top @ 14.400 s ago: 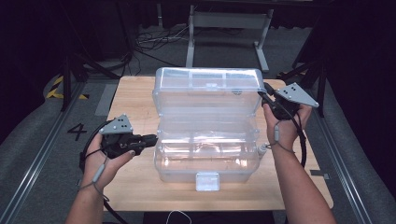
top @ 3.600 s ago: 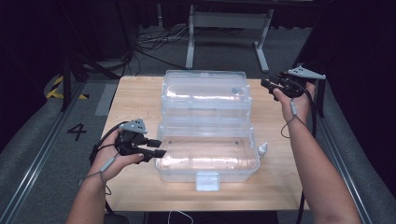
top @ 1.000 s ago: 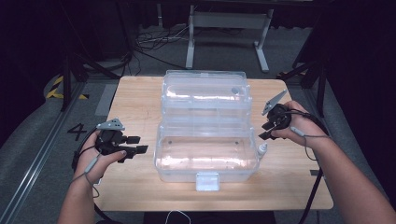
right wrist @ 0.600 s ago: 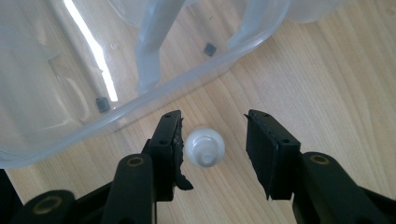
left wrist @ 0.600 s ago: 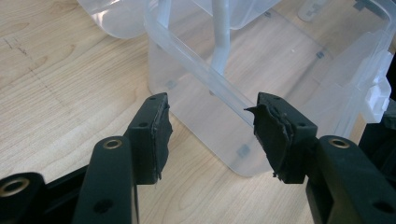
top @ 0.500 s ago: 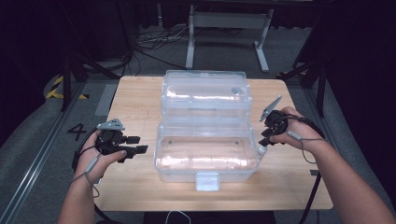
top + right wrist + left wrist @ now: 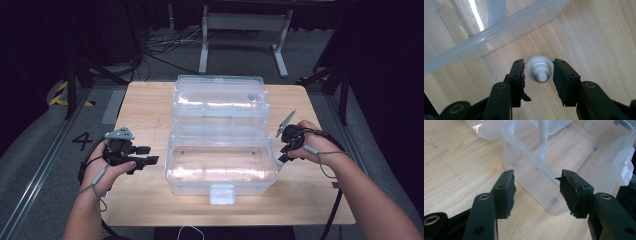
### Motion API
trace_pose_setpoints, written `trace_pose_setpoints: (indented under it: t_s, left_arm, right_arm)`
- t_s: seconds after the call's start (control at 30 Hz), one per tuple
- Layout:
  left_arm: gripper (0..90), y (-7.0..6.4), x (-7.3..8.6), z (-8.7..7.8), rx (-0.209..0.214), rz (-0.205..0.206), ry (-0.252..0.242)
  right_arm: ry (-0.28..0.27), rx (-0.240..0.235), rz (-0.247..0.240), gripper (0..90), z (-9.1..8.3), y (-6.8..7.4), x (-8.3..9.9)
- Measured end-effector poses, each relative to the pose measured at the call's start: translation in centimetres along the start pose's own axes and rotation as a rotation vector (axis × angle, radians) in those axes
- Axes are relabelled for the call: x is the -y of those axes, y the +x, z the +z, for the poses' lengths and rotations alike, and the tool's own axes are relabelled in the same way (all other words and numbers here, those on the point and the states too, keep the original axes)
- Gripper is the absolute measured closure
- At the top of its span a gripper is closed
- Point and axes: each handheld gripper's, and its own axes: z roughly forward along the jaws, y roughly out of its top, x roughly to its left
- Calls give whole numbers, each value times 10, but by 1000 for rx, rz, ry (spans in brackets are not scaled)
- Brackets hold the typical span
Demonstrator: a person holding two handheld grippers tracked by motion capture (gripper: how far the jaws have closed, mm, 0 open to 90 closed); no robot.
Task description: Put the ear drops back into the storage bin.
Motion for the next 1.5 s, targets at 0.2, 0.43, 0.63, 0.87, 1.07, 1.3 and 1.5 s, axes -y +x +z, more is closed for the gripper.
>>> trace_pose_setpoints:
  t_s: [0.2,0.43,0.63,0.87,1.07,1.3,1.5]
  left_arm:
    - [459,0,1,0,0,-8,-3]
    - [459,2,1,0,-1,-6,-2]
    - [459,2,1,-1,-1,-11,-6]
    - [459,2,1,-1,-1,-11,-5]
    - [459,2,1,0,0,-11,-5]
    - [459,2,1,0,-1,-9,-4]
    - [459,2,1,0,-1,-11,-3]
  right_arm:
    - [27,2,-4,680,7,0,0]
    - [38,13,-8,715,6,1,-1]
    - [40,13,-29,715,-4,2,-3]
    - [25,19,-48,715,-20,7,-4]
    - [20,22,-77,715,-33,9,-3]
    - [16,45,-121,715,-56,19,-4]
    - [13,58,-154,715,-70,29,-8]
